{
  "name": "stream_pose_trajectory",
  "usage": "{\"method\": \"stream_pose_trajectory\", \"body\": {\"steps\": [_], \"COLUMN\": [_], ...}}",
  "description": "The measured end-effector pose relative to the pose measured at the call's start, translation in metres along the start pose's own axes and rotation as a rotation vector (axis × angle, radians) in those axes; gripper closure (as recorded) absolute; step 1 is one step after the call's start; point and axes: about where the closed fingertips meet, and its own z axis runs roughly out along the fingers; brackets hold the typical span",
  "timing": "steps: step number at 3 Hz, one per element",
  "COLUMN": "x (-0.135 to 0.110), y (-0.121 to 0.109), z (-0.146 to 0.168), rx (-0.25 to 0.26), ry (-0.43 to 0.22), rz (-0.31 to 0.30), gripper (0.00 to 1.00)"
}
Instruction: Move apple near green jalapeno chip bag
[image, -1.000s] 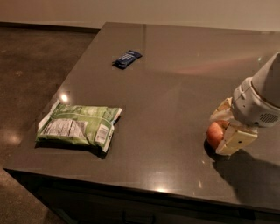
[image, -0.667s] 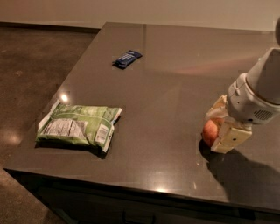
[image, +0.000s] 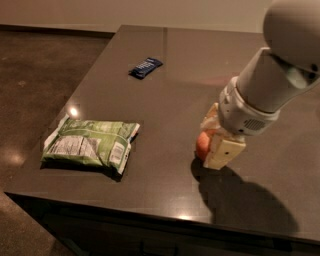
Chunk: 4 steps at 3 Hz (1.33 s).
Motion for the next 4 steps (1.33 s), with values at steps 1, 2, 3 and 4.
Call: {"method": "stream_pose_trajectory", "body": {"steps": [1, 2, 3, 4], "x": [-0.042, -0.073, -0.092, -0.1], "y": [-0.007, -0.015, -0.024, -0.028], "z": [0.016, 0.024, 0.035, 0.046], "rx": [0.01, 0.019, 0.027, 0.03], "ry": [-0.051, -0.103, -0.127, -0.132], "rz": [-0.037, -0.06, -0.086, -0.107], "gripper": [1.0, 1.0, 1.0, 0.85]}}
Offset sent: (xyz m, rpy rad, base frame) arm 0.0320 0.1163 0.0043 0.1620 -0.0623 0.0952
